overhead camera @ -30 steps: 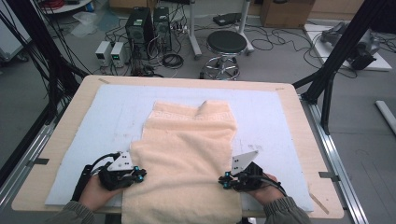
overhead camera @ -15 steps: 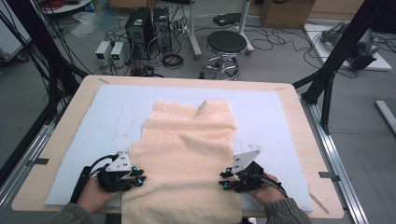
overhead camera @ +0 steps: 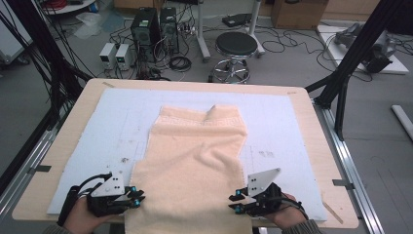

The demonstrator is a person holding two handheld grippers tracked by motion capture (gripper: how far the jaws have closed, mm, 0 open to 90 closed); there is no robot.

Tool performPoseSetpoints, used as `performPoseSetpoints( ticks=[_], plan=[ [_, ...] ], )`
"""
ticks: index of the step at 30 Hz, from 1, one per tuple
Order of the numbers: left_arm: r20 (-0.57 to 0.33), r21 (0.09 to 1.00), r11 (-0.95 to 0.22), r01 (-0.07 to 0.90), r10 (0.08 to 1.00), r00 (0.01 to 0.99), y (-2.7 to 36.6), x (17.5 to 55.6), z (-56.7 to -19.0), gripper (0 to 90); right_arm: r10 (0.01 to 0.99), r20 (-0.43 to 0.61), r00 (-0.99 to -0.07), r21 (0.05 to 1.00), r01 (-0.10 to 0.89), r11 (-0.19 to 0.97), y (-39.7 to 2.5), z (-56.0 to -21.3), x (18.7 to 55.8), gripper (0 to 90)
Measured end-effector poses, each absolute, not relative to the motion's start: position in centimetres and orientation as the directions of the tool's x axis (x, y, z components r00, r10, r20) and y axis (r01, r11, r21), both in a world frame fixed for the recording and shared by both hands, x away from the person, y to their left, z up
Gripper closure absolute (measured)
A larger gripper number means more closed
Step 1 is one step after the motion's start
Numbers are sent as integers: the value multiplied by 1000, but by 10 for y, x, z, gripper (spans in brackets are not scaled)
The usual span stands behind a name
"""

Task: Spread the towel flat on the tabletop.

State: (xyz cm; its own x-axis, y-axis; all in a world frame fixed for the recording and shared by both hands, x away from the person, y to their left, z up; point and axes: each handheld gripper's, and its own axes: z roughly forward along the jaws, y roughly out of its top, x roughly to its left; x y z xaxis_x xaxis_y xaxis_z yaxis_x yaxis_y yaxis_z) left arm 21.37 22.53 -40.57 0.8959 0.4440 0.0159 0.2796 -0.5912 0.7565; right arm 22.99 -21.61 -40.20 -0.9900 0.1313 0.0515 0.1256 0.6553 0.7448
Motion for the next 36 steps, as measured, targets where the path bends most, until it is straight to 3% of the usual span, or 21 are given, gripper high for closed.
performPoseSetpoints(
  ticks=[4,7,10,12,16,24,26,29,33,36],
  plan=[
    [34,753,-594,283,464,885,222,228,-410,690,192,-9,-981,760,118,639,-215,-397,245,641],
    [24,737,-607,298,465,885,214,241,-421,666,233,-66,-970,719,116,685,-208,-404,261,614],
    [6,715,-625,313,453,892,207,250,-431,658,258,-51,-965,664,161,730,-203,-418,275,604],
    [3,718,-624,307,445,896,205,251,-434,673,248,-51,-968,623,163,765,-200,-427,280,657],
    [1,719,-629,296,427,904,205,249,-434,821,229,-8,-973,654,168,737,-202,-431,278,828],
    [-12,730,-632,260,369,929,214,218,-419,858,137,19,-990,686,112,719,-203,-418,247,836],
    [-2,740,-622,255,376,926,218,214,-414,832,140,21,-990,709,114,696,-206,-412,239,753],
    [19,743,-617,260,407,913,221,220,-413,720,194,-5,-981,723,131,679,-212,-406,241,679],
    [47,741,-613,275,455,889,218,235,-421,604,258,-52,-965,699,149,699,-218,-409,256,641],
    [36,731,-613,301,475,879,216,249,-428,585,277,-31,-960,676,183,714,-219,-420,267,628]
  ],
)
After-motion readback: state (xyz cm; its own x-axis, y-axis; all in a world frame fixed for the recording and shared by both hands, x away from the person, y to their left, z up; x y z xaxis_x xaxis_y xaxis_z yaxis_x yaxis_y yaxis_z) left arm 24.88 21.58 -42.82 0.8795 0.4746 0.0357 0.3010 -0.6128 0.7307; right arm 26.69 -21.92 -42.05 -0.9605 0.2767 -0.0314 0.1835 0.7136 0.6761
